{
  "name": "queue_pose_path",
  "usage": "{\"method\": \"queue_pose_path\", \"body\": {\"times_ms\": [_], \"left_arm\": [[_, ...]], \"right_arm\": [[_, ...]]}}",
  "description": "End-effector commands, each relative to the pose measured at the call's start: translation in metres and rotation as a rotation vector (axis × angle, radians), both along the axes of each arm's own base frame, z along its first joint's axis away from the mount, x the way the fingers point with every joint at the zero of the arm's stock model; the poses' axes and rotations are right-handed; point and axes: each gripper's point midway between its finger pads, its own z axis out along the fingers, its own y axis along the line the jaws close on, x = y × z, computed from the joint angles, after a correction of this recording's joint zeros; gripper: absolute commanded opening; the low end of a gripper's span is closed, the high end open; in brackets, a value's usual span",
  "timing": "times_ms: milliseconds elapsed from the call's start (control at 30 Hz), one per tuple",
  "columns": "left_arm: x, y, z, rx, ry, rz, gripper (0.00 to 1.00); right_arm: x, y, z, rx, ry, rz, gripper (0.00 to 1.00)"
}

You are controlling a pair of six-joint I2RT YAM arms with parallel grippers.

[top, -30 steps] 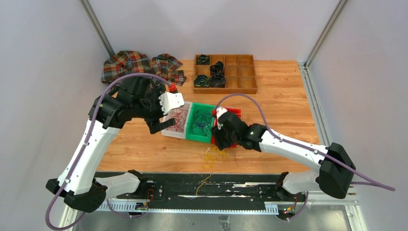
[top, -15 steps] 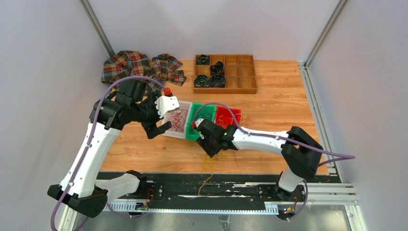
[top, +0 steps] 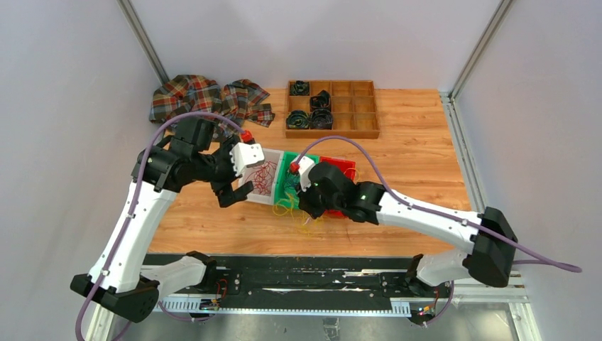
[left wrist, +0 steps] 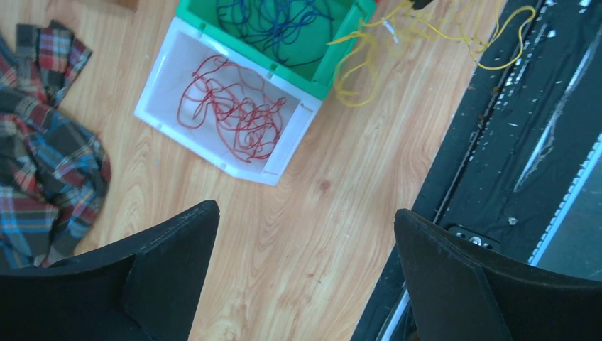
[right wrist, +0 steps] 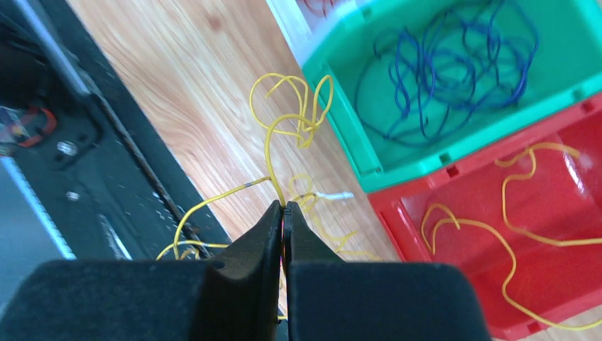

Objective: Untangle the cables

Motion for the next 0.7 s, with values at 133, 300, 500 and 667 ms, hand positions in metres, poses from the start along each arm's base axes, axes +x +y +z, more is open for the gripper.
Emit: {"method": "queue_pose_path", "body": {"times_ms": [133,300,500,667], "left_arm": [[-0.027,-0.041,-0.011,-0.19,0.148,-0.207,0.85],[-0.036,-0.051,-0.013,-0.238,0.134,-0.323,0.72],[-0.048,-0.06,-0.015,-0.278,0.136,-0.413,0.69],[-0.063,-0.066,-0.03,-0.261,0.183,-0.471,0.66]], "right_arm": [[-0.023,0.037,0.07,0.298,-0.082,0.162,0.01],[-0.04,0.043,0.079,0.374,-0.086,0.256,0.01],[-0.052,0.053,0.088,0.43,-0.068,0.339,0.01],[-0.058,0.065,0.096,0.472,-0.05,0.391,0.01]]}}
